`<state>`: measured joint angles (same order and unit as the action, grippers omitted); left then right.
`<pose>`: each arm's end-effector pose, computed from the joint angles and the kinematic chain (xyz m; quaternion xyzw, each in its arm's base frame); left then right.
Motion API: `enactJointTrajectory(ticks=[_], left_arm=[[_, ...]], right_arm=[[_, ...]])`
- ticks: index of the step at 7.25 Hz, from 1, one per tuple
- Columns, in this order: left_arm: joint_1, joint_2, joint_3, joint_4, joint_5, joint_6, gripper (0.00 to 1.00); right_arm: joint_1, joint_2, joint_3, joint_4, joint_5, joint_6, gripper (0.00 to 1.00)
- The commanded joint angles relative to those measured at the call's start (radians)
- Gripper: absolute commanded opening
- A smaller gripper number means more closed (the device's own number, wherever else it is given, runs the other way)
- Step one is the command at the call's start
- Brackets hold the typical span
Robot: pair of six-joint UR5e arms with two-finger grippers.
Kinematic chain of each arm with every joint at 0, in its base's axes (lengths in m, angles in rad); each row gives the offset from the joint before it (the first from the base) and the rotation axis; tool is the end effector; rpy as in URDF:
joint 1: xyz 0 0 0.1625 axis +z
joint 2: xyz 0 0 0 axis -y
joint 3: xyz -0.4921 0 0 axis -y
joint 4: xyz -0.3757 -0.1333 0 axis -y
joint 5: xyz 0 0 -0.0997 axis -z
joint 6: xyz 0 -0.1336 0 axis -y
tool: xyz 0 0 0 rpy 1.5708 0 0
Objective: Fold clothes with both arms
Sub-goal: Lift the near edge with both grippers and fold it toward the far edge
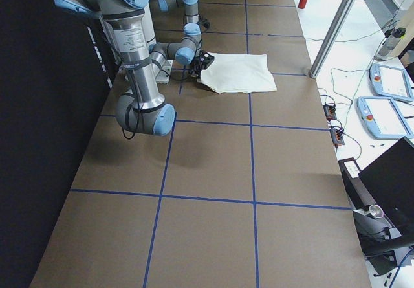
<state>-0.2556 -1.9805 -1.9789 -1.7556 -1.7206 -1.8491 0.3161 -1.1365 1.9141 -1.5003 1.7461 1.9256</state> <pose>0.5692 -0.2659 0.3268 -0.0711 0.4784 -0.1960 0.8530 -0.5735 -0.3033 0.3576 -0.0877 -0.4083 0.2649 0.8692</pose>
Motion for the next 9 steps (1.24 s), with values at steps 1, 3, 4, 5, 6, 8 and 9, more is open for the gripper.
enactJointTrajectory(ticks=[1,3,4,5,6,8,9], left_arm=[[0.018,0.038,-0.154,0.088,-0.001,0.034,0.0],[0.073,0.04,-0.202,0.143,-0.001,0.034,0.0],[0.073,0.037,-0.202,0.143,-0.002,0.034,0.0],[0.071,0.032,-0.201,0.145,-0.005,0.037,0.0],[0.053,0.028,-0.204,0.145,-0.008,0.05,0.0],[-0.116,0.007,-0.195,0.145,-0.104,0.146,0.0],[-0.186,-0.004,-0.169,0.14,-0.14,0.148,0.0]], right_arm=[[-0.029,-0.026,0.064,0.0,0.027,-0.003,0.0],[-0.068,-0.068,0.164,0.0,0.073,0.0,0.0],[-0.075,-0.057,0.155,0.002,0.078,-0.003,0.0],[-0.06,-0.043,0.134,0.014,0.066,-0.023,0.0],[0.013,-0.023,0.103,0.075,0.07,-0.061,0.0],[0.151,0.016,0.041,0.135,0.12,-0.072,0.0],[0.216,0.091,-0.054,0.134,0.169,-0.073,0.0]])
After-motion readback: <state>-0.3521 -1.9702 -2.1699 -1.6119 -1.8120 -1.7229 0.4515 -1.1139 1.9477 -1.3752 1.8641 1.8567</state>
